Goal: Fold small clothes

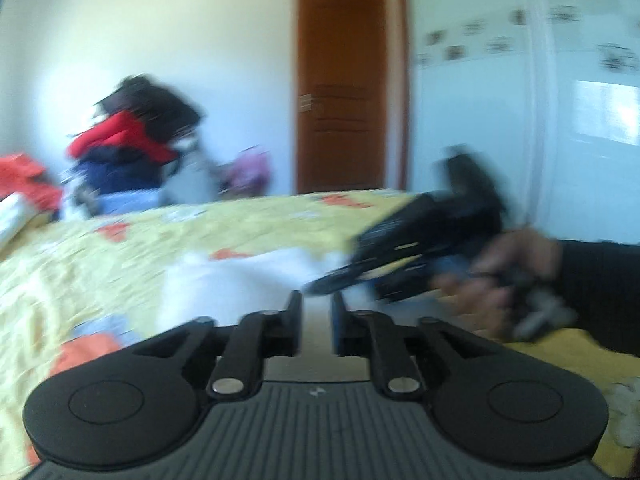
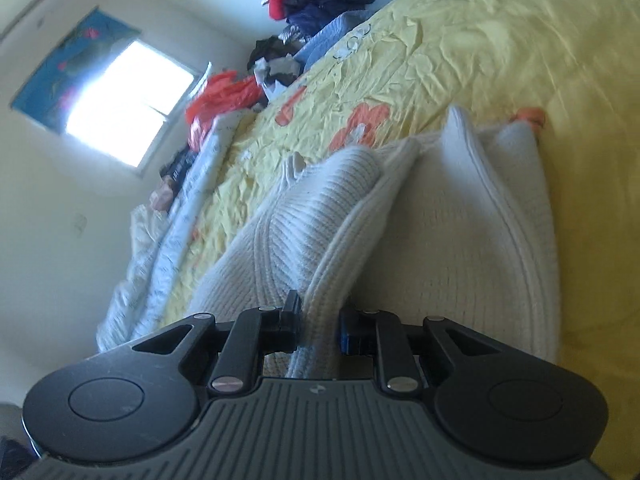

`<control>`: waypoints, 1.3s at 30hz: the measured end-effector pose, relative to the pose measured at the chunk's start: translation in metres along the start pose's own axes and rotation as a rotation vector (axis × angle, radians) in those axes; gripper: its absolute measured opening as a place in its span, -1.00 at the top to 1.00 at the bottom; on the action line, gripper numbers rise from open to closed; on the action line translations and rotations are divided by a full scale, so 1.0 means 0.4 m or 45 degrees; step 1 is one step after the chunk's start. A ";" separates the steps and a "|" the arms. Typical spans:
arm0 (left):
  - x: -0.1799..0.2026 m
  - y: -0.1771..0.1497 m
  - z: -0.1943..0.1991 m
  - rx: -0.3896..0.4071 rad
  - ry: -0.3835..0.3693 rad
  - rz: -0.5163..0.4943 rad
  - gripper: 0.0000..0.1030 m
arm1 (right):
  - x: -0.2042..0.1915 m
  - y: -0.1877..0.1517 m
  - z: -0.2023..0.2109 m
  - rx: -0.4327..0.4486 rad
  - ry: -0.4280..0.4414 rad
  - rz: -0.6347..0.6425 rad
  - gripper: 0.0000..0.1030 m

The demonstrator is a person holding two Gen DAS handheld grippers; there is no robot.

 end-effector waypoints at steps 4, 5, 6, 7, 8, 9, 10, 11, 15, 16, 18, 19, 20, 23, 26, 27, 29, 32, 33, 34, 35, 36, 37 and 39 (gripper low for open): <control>-0.114 0.016 0.023 0.061 0.177 0.094 -0.40 | -0.053 0.011 0.048 0.067 0.069 0.048 0.59; -0.139 0.022 0.032 0.091 0.208 0.111 -0.47 | -0.068 0.018 0.072 0.086 0.096 0.070 0.60; -0.163 0.028 0.037 0.110 0.224 0.122 -0.50 | -0.082 0.024 0.096 0.097 0.103 0.098 0.60; -0.177 0.032 0.038 0.117 0.224 0.131 -0.50 | -0.088 0.030 0.115 0.101 0.088 0.120 0.60; -0.185 0.033 0.034 0.112 0.220 0.142 -0.50 | -0.084 0.034 0.129 0.097 0.054 0.135 0.60; -0.185 0.029 0.026 0.096 0.210 0.151 -0.50 | -0.066 0.036 0.135 0.078 0.004 0.133 0.60; -0.182 0.028 0.005 0.070 0.182 0.150 -0.50 | -0.040 0.035 0.133 0.051 -0.049 0.118 0.59; -0.174 0.020 -0.011 0.039 0.143 0.134 -0.50 | -0.007 0.032 0.122 0.019 -0.100 0.083 0.58; -0.124 0.001 -0.072 -0.064 0.057 0.019 -0.49 | 0.093 0.001 0.124 0.114 -0.056 -0.189 0.20; -0.108 -0.012 -0.070 -0.074 0.054 -0.001 -0.49 | 0.090 -0.005 0.141 0.172 -0.066 -0.213 -0.02; -0.090 -0.031 -0.060 -0.058 0.042 -0.023 -0.49 | 0.071 -0.018 0.178 0.272 -0.063 -0.211 -0.17; -0.089 -0.033 -0.060 -0.055 0.042 -0.028 -0.49 | 0.064 -0.026 0.196 0.292 -0.035 -0.209 -0.16; -0.089 -0.033 -0.064 -0.058 0.038 -0.022 -0.49 | 0.051 -0.039 0.212 0.291 0.017 -0.203 -0.16; -0.088 -0.033 -0.075 -0.072 0.026 0.012 -0.49 | 0.014 -0.079 0.240 0.260 0.114 -0.151 -0.15; -0.075 -0.037 -0.071 -0.081 0.020 0.006 -0.49 | -0.021 -0.113 0.216 0.125 0.089 -0.071 -0.15; -0.072 -0.040 -0.072 -0.085 0.017 0.000 -0.49 | -0.031 -0.126 0.197 0.079 0.051 -0.031 -0.15; -0.067 -0.042 -0.075 -0.094 0.005 0.000 -0.49 | -0.043 -0.150 0.154 -0.003 0.004 0.002 -0.11; -0.056 -0.042 -0.081 -0.117 -0.019 -0.008 -0.49 | -0.063 -0.170 0.102 -0.071 -0.009 0.041 0.34; -0.047 -0.041 -0.085 -0.126 -0.012 -0.022 -0.49 | -0.073 -0.176 0.094 -0.090 -0.010 0.071 0.54; -0.039 -0.039 -0.088 -0.133 -0.006 -0.035 -0.50 | -0.083 -0.177 0.093 -0.099 -0.011 0.090 0.57; -0.031 -0.034 -0.094 -0.149 -0.012 -0.044 -0.50 | -0.092 -0.173 0.095 -0.099 -0.018 0.117 0.59; -0.022 -0.029 -0.101 -0.171 -0.021 -0.048 -0.50 | -0.100 -0.175 0.112 -0.097 -0.027 0.144 0.60; -0.015 -0.023 -0.106 -0.180 -0.027 -0.048 -0.50 | -0.110 -0.173 0.128 -0.089 -0.036 0.173 0.61; 0.005 -0.015 -0.112 -0.177 -0.056 -0.055 -0.50 | -0.135 -0.149 0.155 -0.060 -0.042 0.223 0.61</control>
Point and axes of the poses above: each gripper's, at about its wrist camera, not at the fingertips, and z roughly against the way its jaws point, x to its right, y to its top, the point moved 2 cm from there along -z, roughly the way its jaws point, and after that the axes turned 1 degree about -y, right-handed, at the moved point
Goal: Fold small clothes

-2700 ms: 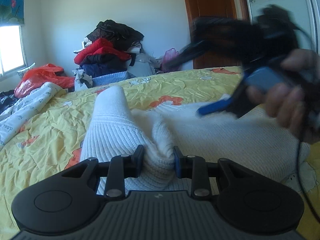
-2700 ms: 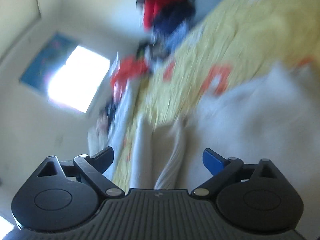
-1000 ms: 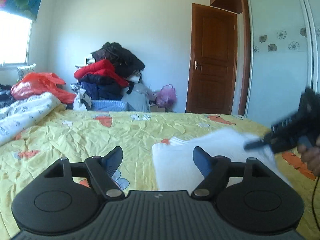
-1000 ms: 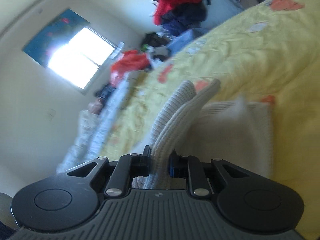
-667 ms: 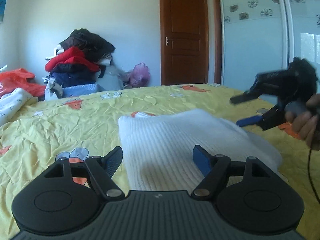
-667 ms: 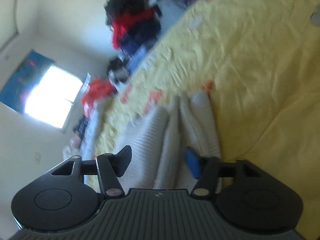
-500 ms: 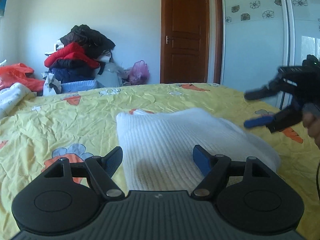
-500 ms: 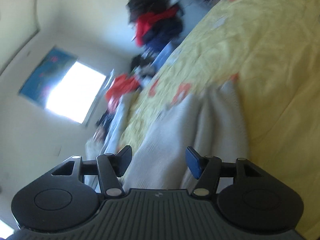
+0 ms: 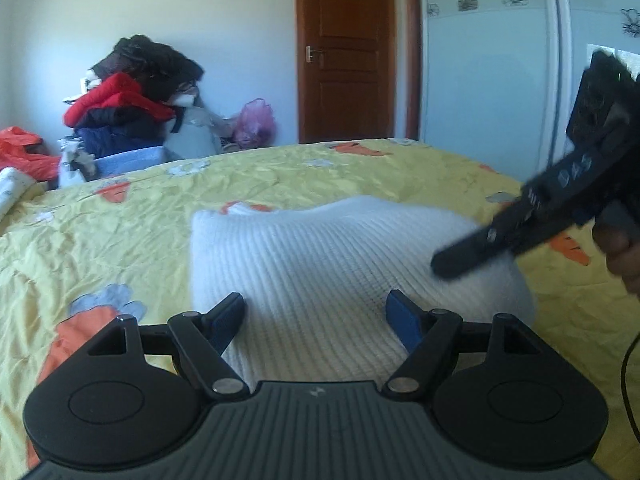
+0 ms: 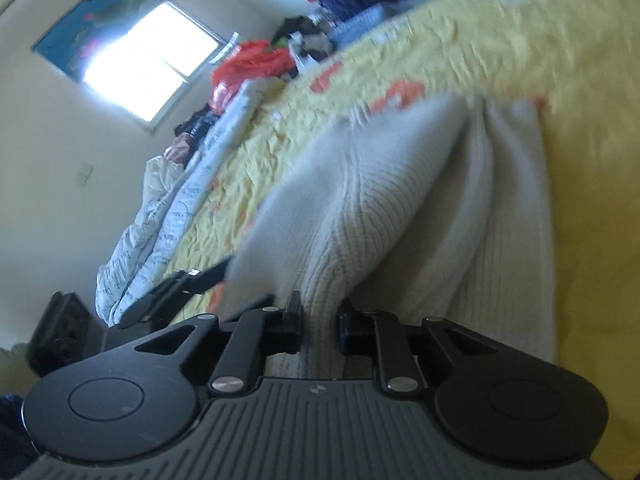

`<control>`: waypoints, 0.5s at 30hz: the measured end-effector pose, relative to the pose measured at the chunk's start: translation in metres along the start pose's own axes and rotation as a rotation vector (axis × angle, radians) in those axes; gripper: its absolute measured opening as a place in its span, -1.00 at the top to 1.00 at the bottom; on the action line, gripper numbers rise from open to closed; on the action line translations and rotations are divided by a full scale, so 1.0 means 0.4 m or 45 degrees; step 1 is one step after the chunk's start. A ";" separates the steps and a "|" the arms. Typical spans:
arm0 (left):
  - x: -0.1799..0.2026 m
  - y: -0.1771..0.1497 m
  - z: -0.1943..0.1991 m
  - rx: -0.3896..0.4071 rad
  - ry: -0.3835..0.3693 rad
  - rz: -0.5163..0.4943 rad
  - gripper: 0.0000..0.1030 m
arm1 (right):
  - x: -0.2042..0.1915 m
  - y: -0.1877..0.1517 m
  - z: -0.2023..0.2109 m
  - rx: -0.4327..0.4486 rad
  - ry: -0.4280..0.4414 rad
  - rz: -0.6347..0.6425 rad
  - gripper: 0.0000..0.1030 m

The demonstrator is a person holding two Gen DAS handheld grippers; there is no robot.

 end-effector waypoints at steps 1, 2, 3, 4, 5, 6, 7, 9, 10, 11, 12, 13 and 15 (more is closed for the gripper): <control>0.015 0.004 0.000 0.010 -0.010 -0.018 -0.50 | -0.009 0.006 0.023 0.015 -0.010 0.023 0.61; 0.033 0.005 -0.001 0.019 -0.014 -0.045 -0.50 | -0.011 0.014 0.041 0.023 -0.026 0.043 0.61; 0.055 0.004 -0.004 0.025 -0.010 -0.088 -0.50 | -0.009 0.022 0.053 0.025 -0.048 0.058 0.61; 0.077 -0.001 -0.010 0.024 0.007 -0.143 -0.50 | -0.001 0.020 0.068 0.020 -0.076 0.063 0.61; 0.101 -0.011 -0.018 0.022 0.027 -0.214 -0.53 | 0.012 0.016 0.065 0.004 -0.115 0.063 0.62; 0.122 -0.025 -0.025 0.030 0.036 -0.282 -0.66 | 0.031 0.007 0.053 -0.025 -0.166 0.070 0.63; 0.139 -0.041 -0.031 0.046 0.051 -0.343 -0.79 | 0.052 -0.007 0.034 -0.060 -0.211 0.069 0.69; 0.151 -0.065 -0.032 0.075 0.092 -0.415 -0.81 | 0.106 -0.033 0.017 -0.045 -0.124 -0.038 0.66; 0.141 -0.064 -0.021 0.094 0.077 -0.399 -0.81 | 0.120 -0.037 0.019 -0.023 -0.092 -0.091 0.58; 0.123 -0.058 -0.005 0.115 0.054 -0.353 -0.81 | 0.125 -0.042 0.023 -0.002 -0.081 -0.117 0.58; 0.101 -0.050 0.012 0.138 0.034 -0.299 -0.81 | 0.124 -0.047 0.023 0.013 -0.075 -0.126 0.55; 0.076 -0.042 0.032 0.175 0.031 -0.250 -0.82 | 0.122 -0.052 0.026 0.029 -0.062 -0.134 0.46; 0.028 -0.028 0.062 0.241 0.074 -0.191 -0.83 | 0.119 -0.047 0.043 0.062 -0.032 -0.175 0.34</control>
Point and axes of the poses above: each gripper's, at about its wrist camera, not at the fingertips, and z roughly against the way its jaws point, x to its right, y to its top, the point moved 2 cm from there along -z, roughly the way its jaws point, and after that the axes turned 1 degree about -y, right-handed, at the moved point
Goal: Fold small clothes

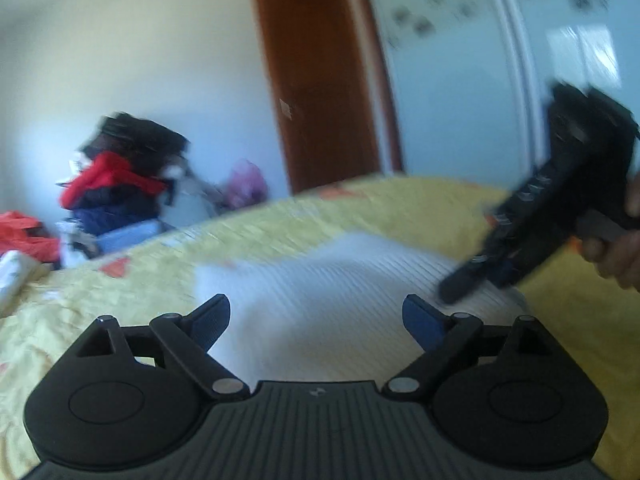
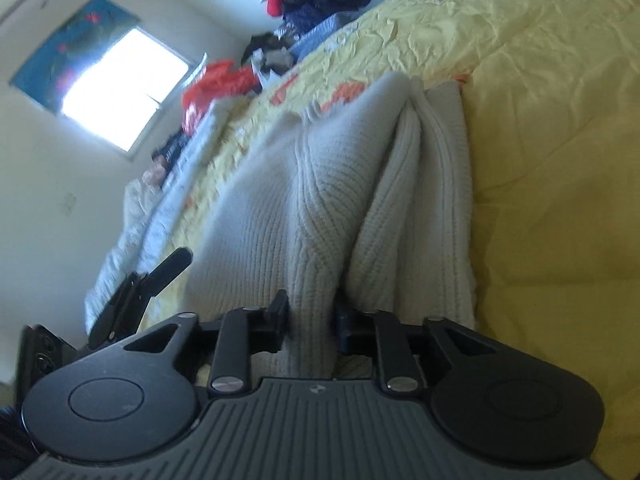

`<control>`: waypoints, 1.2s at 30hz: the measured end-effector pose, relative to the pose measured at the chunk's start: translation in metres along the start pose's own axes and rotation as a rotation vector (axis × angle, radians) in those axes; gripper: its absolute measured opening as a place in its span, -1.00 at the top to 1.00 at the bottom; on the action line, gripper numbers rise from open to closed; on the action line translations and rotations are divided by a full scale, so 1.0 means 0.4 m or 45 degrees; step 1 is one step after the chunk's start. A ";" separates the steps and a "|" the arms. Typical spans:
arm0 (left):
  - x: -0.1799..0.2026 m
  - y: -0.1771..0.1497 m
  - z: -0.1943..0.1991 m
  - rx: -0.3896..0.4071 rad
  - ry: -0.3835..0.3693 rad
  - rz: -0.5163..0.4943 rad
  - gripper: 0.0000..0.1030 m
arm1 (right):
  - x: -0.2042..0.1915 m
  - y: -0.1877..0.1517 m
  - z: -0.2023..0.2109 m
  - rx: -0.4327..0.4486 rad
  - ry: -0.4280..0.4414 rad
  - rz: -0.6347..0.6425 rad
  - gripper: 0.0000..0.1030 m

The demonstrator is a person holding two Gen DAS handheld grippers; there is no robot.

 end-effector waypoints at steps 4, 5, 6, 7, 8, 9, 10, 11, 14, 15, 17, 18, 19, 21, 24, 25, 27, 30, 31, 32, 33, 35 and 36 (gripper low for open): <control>-0.119 0.013 -0.026 -0.070 0.008 0.211 -0.83 | -0.007 0.047 0.066 0.201 0.036 -0.064 -0.60; -0.153 0.009 -0.048 -0.123 -0.014 0.303 -0.83 | -0.008 0.062 0.075 0.262 -0.024 -0.045 -0.99; -0.187 -0.001 -0.070 -0.181 -0.053 0.412 -0.83 | -0.005 0.074 0.072 0.300 -0.103 -0.011 -0.96; -0.219 -0.017 -0.095 -0.234 -0.094 0.535 -0.83 | 0.001 0.089 0.061 0.303 -0.193 0.032 -0.99; -0.251 -0.035 -0.116 -0.275 -0.145 0.670 -0.83 | 0.010 0.100 0.042 0.278 -0.263 0.055 -0.99; -0.277 -0.056 -0.136 -0.318 -0.221 0.819 -0.83 | 0.024 0.108 0.021 0.239 -0.312 0.052 -0.99; -0.295 -0.072 -0.155 -0.360 -0.289 0.935 -0.83 | 0.037 0.113 -0.002 0.193 -0.333 0.033 -0.96; -0.306 -0.088 -0.172 -0.395 -0.335 1.025 -0.83 | 0.052 0.114 -0.024 0.150 -0.326 0.013 -0.94; -0.310 -0.121 -0.220 -0.449 -0.423 1.119 -0.89 | 0.080 0.107 -0.066 0.121 -0.233 -0.017 -0.97; -0.308 -0.129 -0.237 -0.468 -0.446 1.131 -0.90 | 0.083 0.108 -0.072 0.135 -0.196 -0.026 -0.94; -0.303 -0.141 -0.262 -0.483 -0.483 1.157 -0.92 | 0.092 0.109 -0.078 0.161 -0.127 -0.093 -0.97; -0.297 -0.134 -0.274 -0.489 -0.484 1.140 -0.93 | 0.099 0.113 -0.082 0.171 -0.106 -0.121 -0.97; -0.294 -0.128 -0.283 -0.505 -0.490 1.119 -0.93 | 0.102 0.115 -0.087 0.172 -0.096 -0.128 -0.96; -0.300 -0.120 -0.293 -0.547 -0.506 1.104 -0.93 | 0.088 0.116 -0.097 0.153 -0.120 -0.086 -0.92; -0.321 -0.112 -0.311 -0.588 -0.549 1.101 -0.92 | 0.039 0.118 -0.128 0.101 -0.249 0.100 -0.76; -0.324 -0.111 -0.316 -0.596 -0.555 1.106 -0.92 | 0.026 0.115 -0.134 0.093 -0.263 0.133 -0.68; -0.324 -0.110 -0.321 -0.601 -0.553 1.101 -0.89 | 0.023 0.123 -0.135 0.088 -0.243 0.123 -0.62; -0.303 -0.099 -0.309 -0.570 -0.494 1.022 -0.63 | 0.034 0.119 -0.120 0.106 -0.212 0.097 -0.43; -0.296 -0.092 -0.298 -0.549 -0.477 0.990 -0.50 | 0.035 0.116 -0.115 0.117 -0.200 0.087 -0.34; -0.291 -0.083 -0.284 -0.531 -0.455 0.962 -0.45 | 0.033 0.112 -0.111 0.127 -0.193 0.073 -0.29; -0.286 -0.074 -0.273 -0.520 -0.433 0.941 -0.35 | 0.030 0.109 -0.107 0.137 -0.191 0.065 -0.23; -0.288 -0.057 -0.251 -0.507 -0.421 0.918 -0.22 | 0.017 0.106 -0.100 0.159 -0.186 0.045 -0.12; -0.296 -0.046 -0.242 -0.500 -0.426 0.914 -0.12 | 0.009 0.107 -0.097 0.172 -0.162 0.023 -0.08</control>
Point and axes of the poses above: each gripper's, at about its wrist camera, not at the fingertips, and z roughly against the way its jaws point, x to its right, y to its top, the point moved 2 cm from there along -z, roughly the way its jaws point, and after that the axes turned 1 degree about -y, right-handed, at the moved point
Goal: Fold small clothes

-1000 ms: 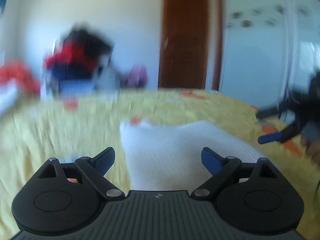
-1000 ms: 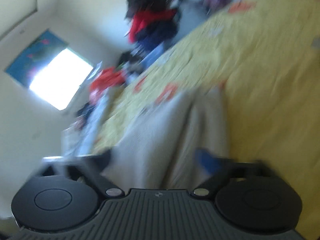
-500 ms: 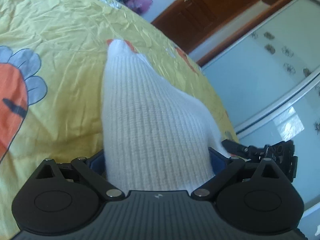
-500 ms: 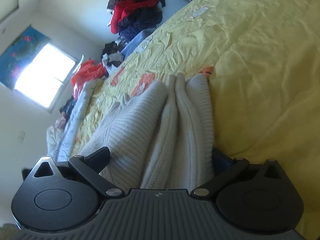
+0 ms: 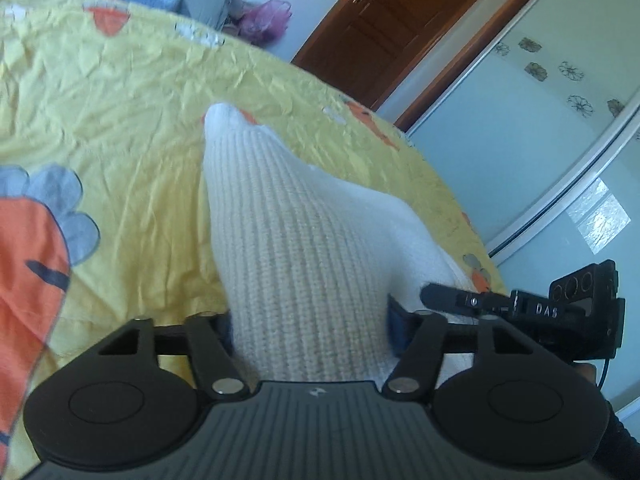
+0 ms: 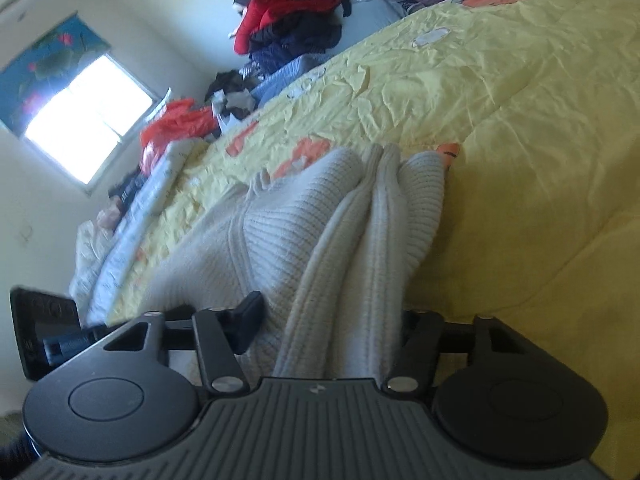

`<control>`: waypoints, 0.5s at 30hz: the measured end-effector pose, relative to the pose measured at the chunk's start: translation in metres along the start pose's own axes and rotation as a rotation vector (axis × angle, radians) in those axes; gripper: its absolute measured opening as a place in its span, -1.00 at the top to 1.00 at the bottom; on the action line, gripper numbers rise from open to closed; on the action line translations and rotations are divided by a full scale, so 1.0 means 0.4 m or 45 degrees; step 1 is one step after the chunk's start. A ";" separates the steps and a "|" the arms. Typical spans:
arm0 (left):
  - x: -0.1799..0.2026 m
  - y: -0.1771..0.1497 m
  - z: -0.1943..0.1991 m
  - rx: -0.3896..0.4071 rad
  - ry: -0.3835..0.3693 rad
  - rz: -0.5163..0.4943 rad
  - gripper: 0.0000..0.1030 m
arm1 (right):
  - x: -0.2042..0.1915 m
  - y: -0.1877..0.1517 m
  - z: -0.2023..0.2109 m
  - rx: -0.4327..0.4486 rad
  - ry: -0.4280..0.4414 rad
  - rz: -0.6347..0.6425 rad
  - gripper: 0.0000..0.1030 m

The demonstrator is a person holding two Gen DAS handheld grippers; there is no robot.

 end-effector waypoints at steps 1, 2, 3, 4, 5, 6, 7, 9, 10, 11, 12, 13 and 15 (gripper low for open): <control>0.002 0.008 0.014 0.001 -0.013 0.000 -0.10 | -0.010 0.004 0.004 0.013 0.032 -0.014 -0.02; 0.005 0.018 0.026 0.004 -0.019 -0.005 -0.10 | -0.023 0.007 0.008 0.026 0.065 -0.017 0.03; 0.008 0.028 0.044 0.022 -0.006 -0.018 -0.10 | -0.042 0.013 0.007 0.030 0.100 -0.011 0.04; 0.009 0.036 0.063 0.048 0.015 -0.033 -0.10 | -0.062 0.017 0.000 0.022 0.129 -0.006 0.03; 0.006 0.047 0.082 0.078 0.036 -0.050 -0.10 | -0.086 0.020 -0.014 0.011 0.151 0.010 0.03; -0.002 0.058 0.103 0.112 0.057 -0.066 -0.10 | -0.104 0.022 -0.031 -0.002 0.162 0.026 0.04; -0.013 0.068 0.116 0.132 0.084 -0.074 -0.11 | -0.118 0.023 -0.052 -0.015 0.175 0.036 0.04; -0.050 0.080 0.114 0.107 0.142 -0.089 -0.17 | -0.130 0.025 -0.104 -0.044 0.198 0.010 0.04; -0.078 0.076 0.100 0.074 0.175 -0.084 -0.25 | -0.129 0.025 -0.135 -0.051 0.192 -0.010 0.04; -0.112 0.068 0.090 0.050 0.217 -0.032 -0.35 | -0.128 0.024 -0.158 -0.045 0.167 -0.003 -0.01; -0.150 0.057 0.094 0.044 0.228 0.064 -0.47 | -0.123 0.023 -0.178 -0.019 0.118 0.004 -0.08; -0.176 0.047 0.109 0.059 0.199 0.149 -0.48 | -0.111 0.023 -0.192 -0.018 0.086 -0.028 -0.28; -0.196 0.025 0.151 0.095 0.131 0.206 -0.49 | -0.088 0.017 -0.197 -0.071 0.106 -0.149 -0.37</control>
Point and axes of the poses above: each gripper's, at about its wrist camera, not at the fingertips, and z roughly against the way its jaws point, x to its right, y to its top, the point moved 2 cm from there along -z, roughly the way its jaws point, and after that the axes turned 1 degree about -y, right-handed, at the moved point
